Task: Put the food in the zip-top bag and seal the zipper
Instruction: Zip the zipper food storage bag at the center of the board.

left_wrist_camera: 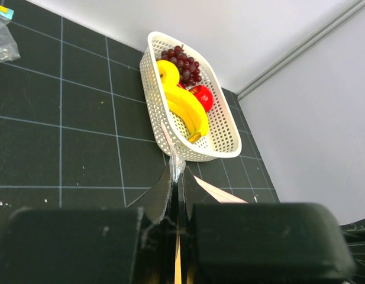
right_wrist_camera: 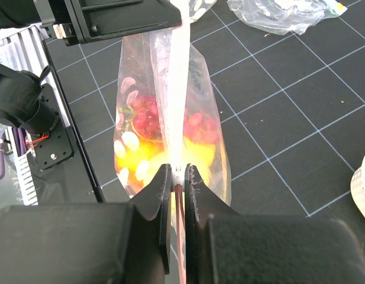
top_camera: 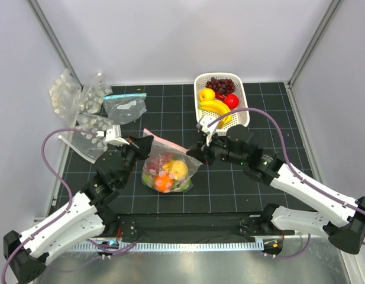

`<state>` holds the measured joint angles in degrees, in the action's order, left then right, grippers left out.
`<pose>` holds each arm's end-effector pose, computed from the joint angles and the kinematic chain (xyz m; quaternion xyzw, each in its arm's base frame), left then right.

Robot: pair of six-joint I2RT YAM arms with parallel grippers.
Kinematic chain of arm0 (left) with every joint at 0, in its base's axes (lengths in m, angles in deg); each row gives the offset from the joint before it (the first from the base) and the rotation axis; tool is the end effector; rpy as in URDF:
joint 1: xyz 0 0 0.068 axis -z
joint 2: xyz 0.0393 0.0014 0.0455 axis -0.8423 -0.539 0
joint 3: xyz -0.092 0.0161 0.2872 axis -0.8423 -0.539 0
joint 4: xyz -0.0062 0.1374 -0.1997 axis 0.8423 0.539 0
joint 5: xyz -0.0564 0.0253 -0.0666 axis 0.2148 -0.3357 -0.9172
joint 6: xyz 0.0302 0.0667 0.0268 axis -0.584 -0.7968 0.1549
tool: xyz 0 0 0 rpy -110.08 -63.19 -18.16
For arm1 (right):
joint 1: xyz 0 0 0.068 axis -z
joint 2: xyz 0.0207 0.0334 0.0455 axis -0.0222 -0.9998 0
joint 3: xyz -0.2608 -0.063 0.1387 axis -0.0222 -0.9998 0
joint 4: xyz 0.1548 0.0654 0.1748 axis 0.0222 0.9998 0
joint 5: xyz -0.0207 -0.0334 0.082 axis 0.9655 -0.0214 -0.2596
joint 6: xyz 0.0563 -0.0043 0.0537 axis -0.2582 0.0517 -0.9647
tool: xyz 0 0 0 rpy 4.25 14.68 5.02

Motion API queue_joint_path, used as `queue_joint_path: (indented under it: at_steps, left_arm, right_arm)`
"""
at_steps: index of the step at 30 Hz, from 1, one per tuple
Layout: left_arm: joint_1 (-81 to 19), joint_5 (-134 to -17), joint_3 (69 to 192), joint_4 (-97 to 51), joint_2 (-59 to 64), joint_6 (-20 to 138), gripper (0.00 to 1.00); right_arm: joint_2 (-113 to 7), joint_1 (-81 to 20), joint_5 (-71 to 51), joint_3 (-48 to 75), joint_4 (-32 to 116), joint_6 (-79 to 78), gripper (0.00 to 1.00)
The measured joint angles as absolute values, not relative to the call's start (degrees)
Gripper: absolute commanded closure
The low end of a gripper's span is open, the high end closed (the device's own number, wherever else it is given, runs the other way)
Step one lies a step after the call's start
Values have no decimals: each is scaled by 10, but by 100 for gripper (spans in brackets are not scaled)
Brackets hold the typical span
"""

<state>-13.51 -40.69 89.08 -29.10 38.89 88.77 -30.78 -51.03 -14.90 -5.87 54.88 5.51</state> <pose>0.1322 -0.0860 0.3277 -0.1486 0.6881 -0.3511 0.6174 0.1369 0.1838 0.3745 -0.3897 0.6982 0.3303 0.5015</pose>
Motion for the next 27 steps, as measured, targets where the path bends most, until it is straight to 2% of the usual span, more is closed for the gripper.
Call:
queue_joint_path:
  at_steps: [18,27]
  left_arm:
    - [-145,-242,938,-139,349,983,100]
    - [-147,-222,938,-121,366,1002,100]
  right_arm:
    - [-325,-510,-131,-42,577,54,99]
    - [-330,-511,-101,-21,619,48,99]
